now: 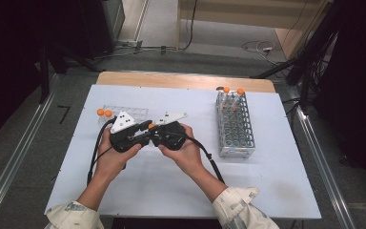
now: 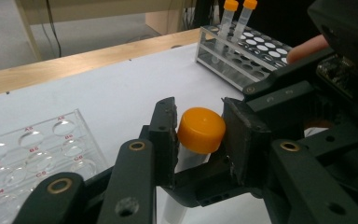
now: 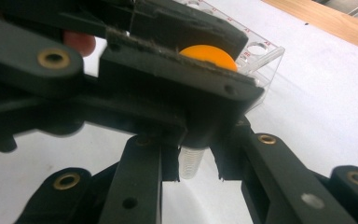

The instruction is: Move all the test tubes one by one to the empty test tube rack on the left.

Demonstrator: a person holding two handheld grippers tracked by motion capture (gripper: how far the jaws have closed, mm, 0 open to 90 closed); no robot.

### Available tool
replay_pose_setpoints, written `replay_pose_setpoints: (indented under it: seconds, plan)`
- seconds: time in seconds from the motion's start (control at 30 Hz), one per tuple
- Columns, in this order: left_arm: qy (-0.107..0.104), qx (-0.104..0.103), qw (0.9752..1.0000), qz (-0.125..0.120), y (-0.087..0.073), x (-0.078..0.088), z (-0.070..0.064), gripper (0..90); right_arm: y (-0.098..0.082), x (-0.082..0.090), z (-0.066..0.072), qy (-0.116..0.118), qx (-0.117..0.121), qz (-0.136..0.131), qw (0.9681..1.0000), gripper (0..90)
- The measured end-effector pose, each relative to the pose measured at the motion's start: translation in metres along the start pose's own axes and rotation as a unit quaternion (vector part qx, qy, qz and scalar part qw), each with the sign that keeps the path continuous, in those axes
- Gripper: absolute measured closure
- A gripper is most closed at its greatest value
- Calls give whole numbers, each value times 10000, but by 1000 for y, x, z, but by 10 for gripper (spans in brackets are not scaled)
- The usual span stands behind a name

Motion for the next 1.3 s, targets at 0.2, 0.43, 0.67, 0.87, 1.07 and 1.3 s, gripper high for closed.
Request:
replay_pose_setpoints:
  seconds: [0.2,0.43,0.67,0.87,1.07,1.3]
  plan:
    - [17,-99,9999,5,-1,0,-1,697,0,-1,0,0,4,6,10000,718]
    - [20,-28,9999,-147,6,6,4,703,1,-1,2,63,-43,-63,10000,548]
    - [195,266,9979,-549,32,32,24,703,-3,-3,-3,-112,-152,-42,9998,278]
    - [456,537,9938,-860,50,56,46,703,-8,-2,-7,-168,-217,-31,9996,254]
    - [807,659,9887,-1081,58,64,75,703,-9,-2,-6,-174,-189,1,9997,254]
    - [1129,571,9861,-1081,58,55,93,703,-8,0,-8,-212,-178,-22,9996,258]
Point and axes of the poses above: each handheld gripper's, and its own axes: x roughly backward along the jaws, y roughly out of its top, z roughly to its left, the point moved 9 cm from there along -x, roughly forward along the jaws, and after that the axes turned 11 degrees about x, right-handed, at the moved point
